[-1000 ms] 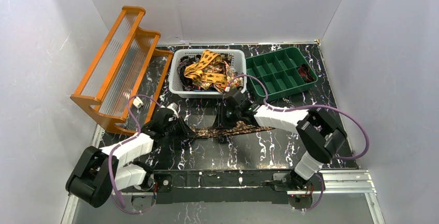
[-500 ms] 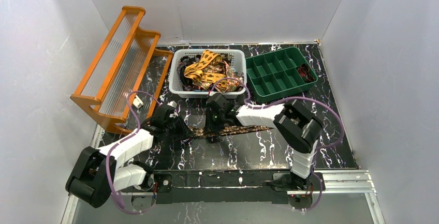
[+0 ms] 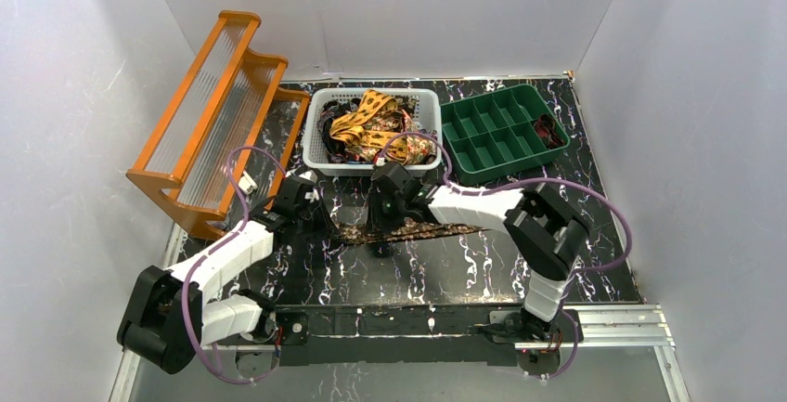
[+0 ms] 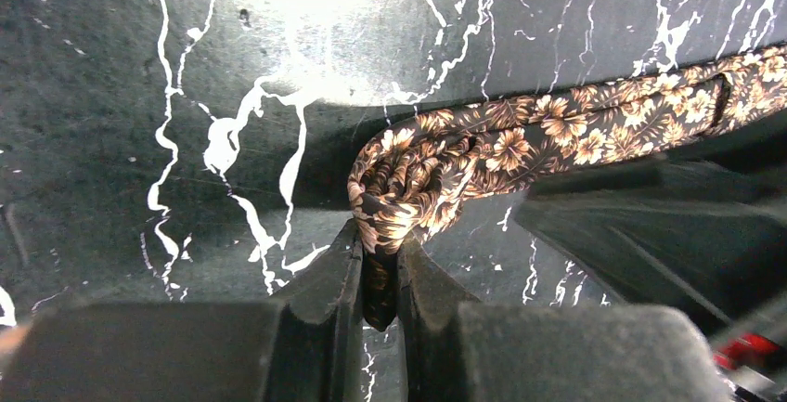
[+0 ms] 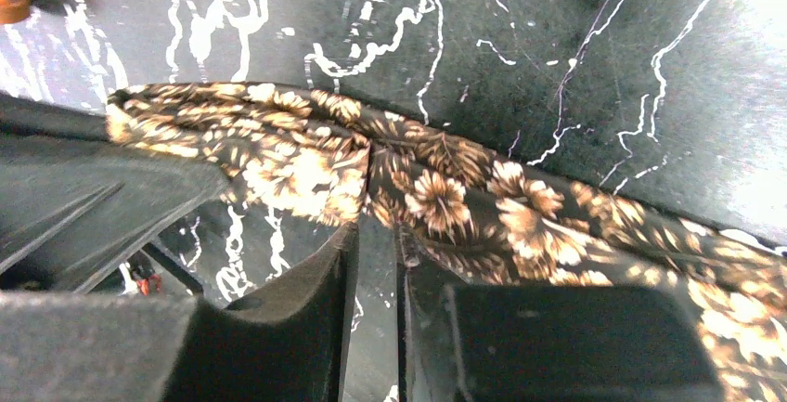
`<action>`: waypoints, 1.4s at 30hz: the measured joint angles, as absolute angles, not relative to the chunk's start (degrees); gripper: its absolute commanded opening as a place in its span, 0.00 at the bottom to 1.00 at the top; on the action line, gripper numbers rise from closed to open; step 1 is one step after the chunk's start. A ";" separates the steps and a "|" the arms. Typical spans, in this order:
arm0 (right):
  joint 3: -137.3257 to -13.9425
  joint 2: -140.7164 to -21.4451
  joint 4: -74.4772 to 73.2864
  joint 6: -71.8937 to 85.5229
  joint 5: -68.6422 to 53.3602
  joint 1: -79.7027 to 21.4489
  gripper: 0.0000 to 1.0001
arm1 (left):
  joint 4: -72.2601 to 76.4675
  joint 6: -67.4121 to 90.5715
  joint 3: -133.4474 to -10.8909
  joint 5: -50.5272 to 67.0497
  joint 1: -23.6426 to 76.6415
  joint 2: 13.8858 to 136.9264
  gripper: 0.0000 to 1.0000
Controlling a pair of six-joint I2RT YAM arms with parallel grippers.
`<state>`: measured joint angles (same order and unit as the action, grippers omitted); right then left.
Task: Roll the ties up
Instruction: Roll the tie into the bin.
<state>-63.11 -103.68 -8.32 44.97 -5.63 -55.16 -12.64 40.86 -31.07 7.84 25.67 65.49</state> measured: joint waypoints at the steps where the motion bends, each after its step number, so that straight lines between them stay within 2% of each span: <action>1: -63.09 -102.48 -8.67 44.69 -4.97 -55.16 0.30 | -13.28 40.49 -31.42 7.33 25.67 65.49 0.00; 6: -62.65 -98.26 -9.32 42.92 0.23 -55.16 0.30 | -14.96 39.90 -31.92 6.13 25.67 65.49 0.00; 12: -61.71 -100.97 -12.08 41.78 4.27 -55.16 0.29 | -15.44 40.62 -31.92 5.30 25.67 65.47 0.00; 23: -60.10 -102.04 -11.27 43.97 4.23 -56.75 0.27 | -15.07 43.11 -31.90 3.68 25.67 63.72 0.00; 36: -60.25 -102.00 -11.86 45.34 4.34 -57.71 0.28 | -22.57 36.12 -35.86 3.22 25.67 64.64 0.00; 42: -60.31 -101.97 -11.84 45.98 2.52 -57.78 0.34 | -25.93 34.44 -38.48 0.05 25.91 65.19 0.00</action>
<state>-60.31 -101.97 -11.84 45.98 2.52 -57.78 -25.93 34.44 -38.48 0.05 25.91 65.19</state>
